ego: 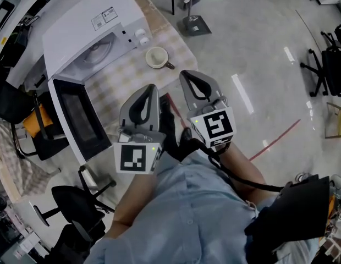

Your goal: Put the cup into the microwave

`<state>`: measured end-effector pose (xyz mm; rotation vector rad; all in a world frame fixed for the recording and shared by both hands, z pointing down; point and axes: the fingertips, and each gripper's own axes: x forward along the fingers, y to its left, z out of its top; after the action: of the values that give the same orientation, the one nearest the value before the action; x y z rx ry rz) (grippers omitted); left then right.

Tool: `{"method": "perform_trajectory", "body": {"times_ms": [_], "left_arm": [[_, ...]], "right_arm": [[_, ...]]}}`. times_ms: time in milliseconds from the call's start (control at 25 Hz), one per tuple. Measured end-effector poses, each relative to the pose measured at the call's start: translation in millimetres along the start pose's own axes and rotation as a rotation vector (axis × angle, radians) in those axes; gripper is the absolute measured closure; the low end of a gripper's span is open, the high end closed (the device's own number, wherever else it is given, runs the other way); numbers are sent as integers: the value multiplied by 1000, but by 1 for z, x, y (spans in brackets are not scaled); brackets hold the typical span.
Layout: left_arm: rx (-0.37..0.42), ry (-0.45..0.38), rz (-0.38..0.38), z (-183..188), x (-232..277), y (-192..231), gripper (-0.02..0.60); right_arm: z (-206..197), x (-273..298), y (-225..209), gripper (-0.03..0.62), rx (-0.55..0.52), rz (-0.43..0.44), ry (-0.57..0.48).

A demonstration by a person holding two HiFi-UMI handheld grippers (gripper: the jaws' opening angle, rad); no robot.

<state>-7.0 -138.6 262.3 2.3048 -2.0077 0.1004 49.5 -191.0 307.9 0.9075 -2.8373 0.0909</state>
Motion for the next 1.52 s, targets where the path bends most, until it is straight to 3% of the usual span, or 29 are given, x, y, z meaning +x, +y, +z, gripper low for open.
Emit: {"method": "perform_trajectory", "body": {"times_ms": [560, 880, 1080, 1520], "left_arm": [[-90, 38, -28, -91, 42, 49, 577], [-150, 79, -1, -131, 57, 79, 577], [-148, 82, 7, -145, 62, 94, 577], [-168, 99, 14, -163, 66, 104, 577]], "right_arm": [[-109, 72, -11, 579, -12, 38, 119], [-168, 115, -17, 489, -47, 88, 185], [-202, 138, -20, 479, -87, 118, 211], [-223, 147, -22, 520, -144, 141, 201]]}}
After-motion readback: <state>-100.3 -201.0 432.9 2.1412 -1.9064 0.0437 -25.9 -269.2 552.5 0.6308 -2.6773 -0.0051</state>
